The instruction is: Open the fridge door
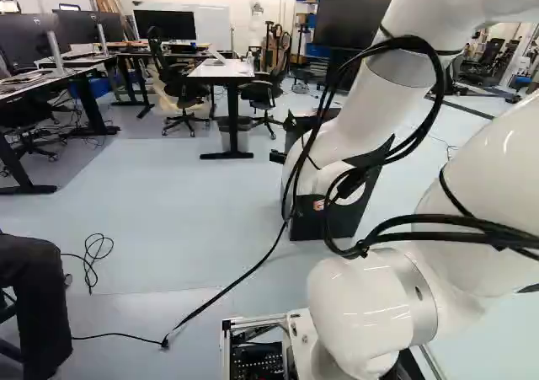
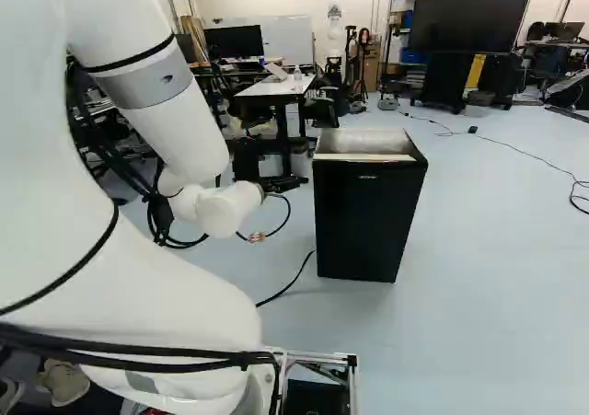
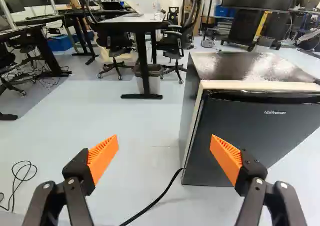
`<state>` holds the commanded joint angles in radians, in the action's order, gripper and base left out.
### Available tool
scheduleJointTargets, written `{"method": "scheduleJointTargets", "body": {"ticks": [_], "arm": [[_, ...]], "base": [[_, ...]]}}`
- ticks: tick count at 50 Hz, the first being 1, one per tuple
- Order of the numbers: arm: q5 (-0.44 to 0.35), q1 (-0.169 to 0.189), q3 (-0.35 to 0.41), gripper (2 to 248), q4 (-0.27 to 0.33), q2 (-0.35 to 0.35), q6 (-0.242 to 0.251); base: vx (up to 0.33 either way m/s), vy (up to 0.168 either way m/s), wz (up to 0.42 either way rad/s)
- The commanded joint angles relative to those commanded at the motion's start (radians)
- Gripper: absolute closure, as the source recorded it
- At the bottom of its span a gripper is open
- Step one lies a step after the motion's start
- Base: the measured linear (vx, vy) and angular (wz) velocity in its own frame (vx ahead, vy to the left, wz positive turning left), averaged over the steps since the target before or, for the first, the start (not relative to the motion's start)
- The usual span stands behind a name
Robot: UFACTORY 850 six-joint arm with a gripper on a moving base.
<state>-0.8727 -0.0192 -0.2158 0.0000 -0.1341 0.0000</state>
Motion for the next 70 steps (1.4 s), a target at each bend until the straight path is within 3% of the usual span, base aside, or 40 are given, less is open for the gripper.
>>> {"method": "scheduleJointTargets", "body": {"ticks": [28, 70], "arm": [[0.0, -0.028, -0.099, 3, -0.056, 0.107, 0.0], [-0.046, -0.078, -0.21, 3, -0.263, 0.317, 0.0]], "base": [[0.0, 0.0, 0.0], [0.0, 0.0, 0.0]]}}
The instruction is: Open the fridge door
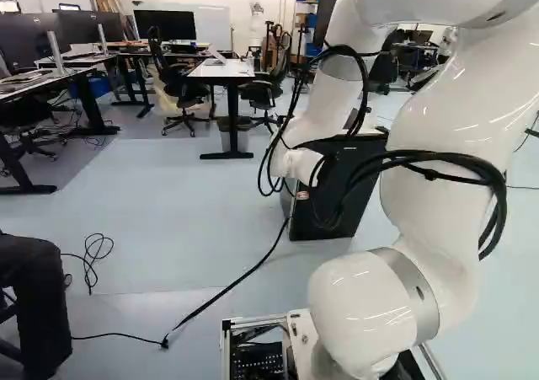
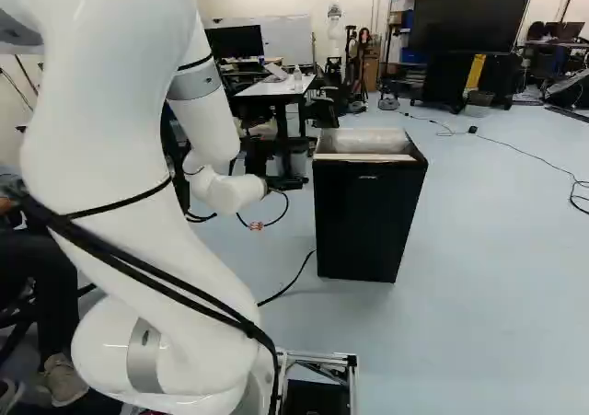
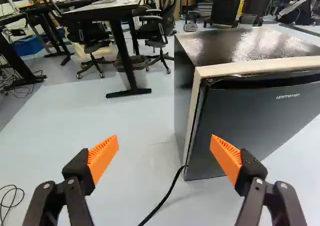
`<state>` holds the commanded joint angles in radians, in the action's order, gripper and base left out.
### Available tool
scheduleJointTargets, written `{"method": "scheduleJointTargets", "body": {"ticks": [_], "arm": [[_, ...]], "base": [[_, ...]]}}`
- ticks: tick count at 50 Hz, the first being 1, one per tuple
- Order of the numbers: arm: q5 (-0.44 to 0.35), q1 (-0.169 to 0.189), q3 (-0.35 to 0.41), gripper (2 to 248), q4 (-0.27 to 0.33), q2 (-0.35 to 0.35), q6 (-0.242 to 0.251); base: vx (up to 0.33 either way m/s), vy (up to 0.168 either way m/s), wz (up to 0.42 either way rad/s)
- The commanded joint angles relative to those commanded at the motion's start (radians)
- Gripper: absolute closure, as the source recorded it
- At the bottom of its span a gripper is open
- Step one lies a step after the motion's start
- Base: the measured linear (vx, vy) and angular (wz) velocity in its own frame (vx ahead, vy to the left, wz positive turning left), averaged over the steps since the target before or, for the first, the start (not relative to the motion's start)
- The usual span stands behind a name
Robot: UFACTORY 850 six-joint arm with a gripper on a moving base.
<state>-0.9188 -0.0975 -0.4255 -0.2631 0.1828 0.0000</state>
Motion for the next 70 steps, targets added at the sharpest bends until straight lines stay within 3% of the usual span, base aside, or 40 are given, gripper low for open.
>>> {"method": "scheduleJointTargets", "body": {"ticks": [70], "arm": [[-0.352, -0.012, -0.199, 3, -0.384, 0.328, 0.0]], "base": [[0.0, 0.0, 0.0]]}}
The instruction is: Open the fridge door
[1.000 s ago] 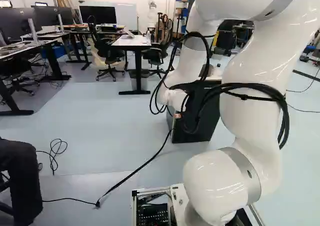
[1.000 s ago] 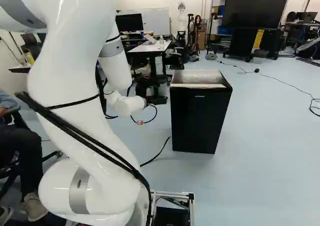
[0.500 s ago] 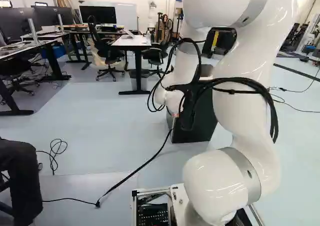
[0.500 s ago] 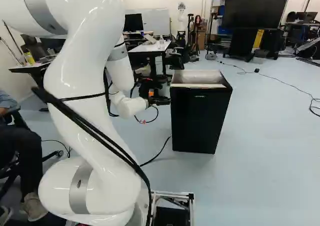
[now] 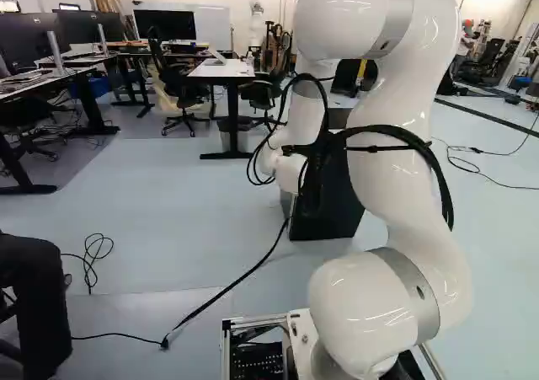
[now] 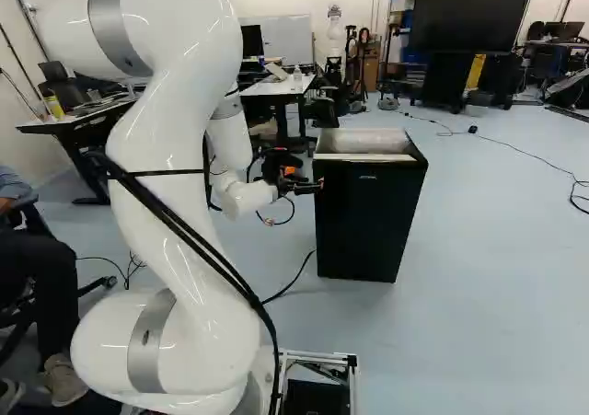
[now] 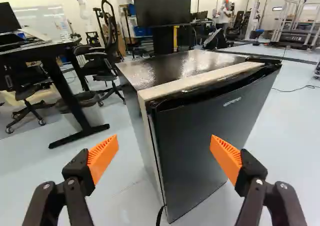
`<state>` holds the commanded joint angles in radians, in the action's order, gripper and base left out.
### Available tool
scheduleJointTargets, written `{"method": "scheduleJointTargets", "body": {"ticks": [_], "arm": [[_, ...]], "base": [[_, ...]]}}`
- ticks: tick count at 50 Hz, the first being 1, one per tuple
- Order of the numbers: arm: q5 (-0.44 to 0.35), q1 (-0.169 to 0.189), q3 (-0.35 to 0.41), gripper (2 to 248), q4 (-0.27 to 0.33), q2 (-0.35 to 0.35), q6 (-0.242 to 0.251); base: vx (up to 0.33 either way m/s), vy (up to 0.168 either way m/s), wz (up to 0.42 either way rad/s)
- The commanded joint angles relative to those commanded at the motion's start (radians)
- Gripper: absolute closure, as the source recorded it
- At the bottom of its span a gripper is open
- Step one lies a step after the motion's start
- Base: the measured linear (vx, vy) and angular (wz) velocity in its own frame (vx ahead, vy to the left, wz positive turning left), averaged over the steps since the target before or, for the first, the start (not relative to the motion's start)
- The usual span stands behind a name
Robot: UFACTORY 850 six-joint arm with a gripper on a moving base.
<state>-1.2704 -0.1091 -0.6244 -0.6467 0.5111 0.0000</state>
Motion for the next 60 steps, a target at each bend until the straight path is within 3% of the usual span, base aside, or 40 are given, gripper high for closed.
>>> {"method": "scheduleJointTargets", "body": {"ticks": [28, 60], "arm": [[-0.098, -0.023, -0.068, 3, -0.152, 0.063, 0.0], [-0.102, -0.104, -0.132, 3, -0.292, 0.104, 0.0]], "base": [[0.0, 0.0, 0.0], [0.0, 0.0, 0.0]]}}
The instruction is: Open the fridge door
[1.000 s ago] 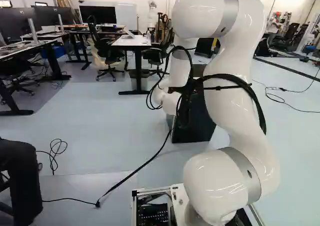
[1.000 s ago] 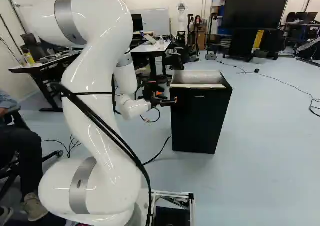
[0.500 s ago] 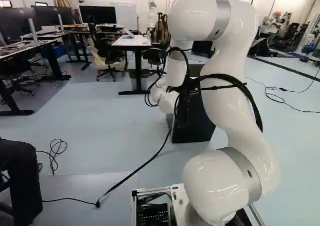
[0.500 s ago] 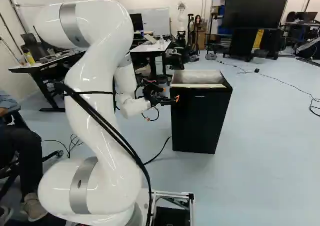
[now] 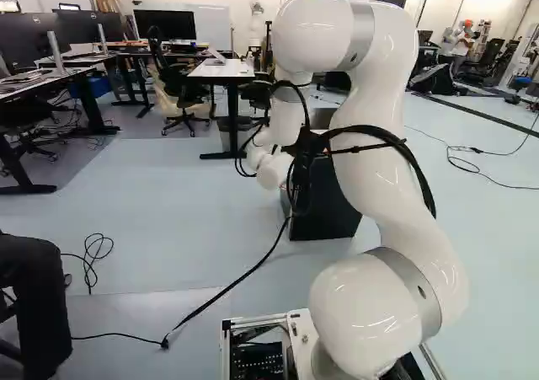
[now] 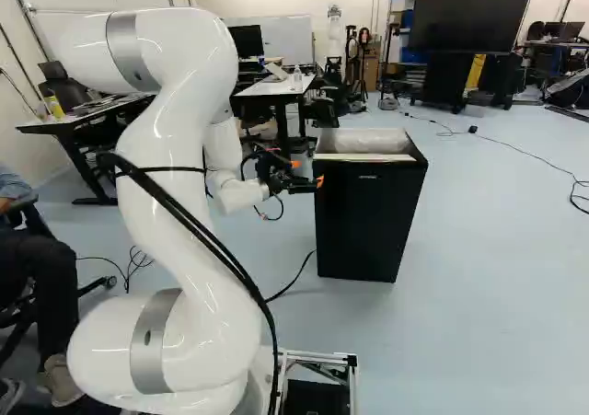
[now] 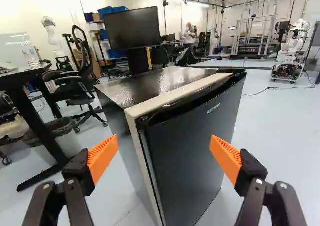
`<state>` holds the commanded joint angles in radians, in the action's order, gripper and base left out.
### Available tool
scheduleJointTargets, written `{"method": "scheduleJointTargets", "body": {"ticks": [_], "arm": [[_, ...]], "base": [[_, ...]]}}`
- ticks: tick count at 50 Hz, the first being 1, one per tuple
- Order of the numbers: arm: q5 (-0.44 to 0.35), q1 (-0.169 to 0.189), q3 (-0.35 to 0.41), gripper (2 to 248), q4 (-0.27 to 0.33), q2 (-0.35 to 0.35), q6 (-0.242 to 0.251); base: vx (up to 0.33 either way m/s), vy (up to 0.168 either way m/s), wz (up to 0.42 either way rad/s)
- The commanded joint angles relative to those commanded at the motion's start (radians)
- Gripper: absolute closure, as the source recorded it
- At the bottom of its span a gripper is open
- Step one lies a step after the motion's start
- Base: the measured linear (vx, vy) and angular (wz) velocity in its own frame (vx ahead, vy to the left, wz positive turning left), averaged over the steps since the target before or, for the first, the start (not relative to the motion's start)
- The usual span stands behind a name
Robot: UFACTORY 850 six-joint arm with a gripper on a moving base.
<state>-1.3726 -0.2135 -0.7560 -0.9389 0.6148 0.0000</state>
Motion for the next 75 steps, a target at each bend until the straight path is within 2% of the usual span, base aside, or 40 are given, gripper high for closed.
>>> {"method": "scheduleJointTargets", "body": {"ticks": [21, 39, 53, 59, 71, 75], "arm": [[0.0, -0.034, -0.102, 3, -0.091, 0.064, 0.0], [0.0, -0.031, -0.208, 3, -0.169, 0.127, 0.0], [0.0, -0.03, -0.224, 3, -0.21, 0.136, 0.002], [0.0, -0.029, -0.225, 3, -0.213, 0.137, 0.04], [0.0, -0.029, -0.225, 3, -0.213, 0.137, 0.156], [0.0, -0.029, -0.225, 3, -0.213, 0.137, 0.176]], "base": [[0.0, 0.0, 0.0], [0.0, 0.0, 0.0], [0.0, 0.0, 0.0], [0.0, 0.0, 0.0], [0.0, 0.0, 0.0], [0.0, 0.0, 0.0]]}}
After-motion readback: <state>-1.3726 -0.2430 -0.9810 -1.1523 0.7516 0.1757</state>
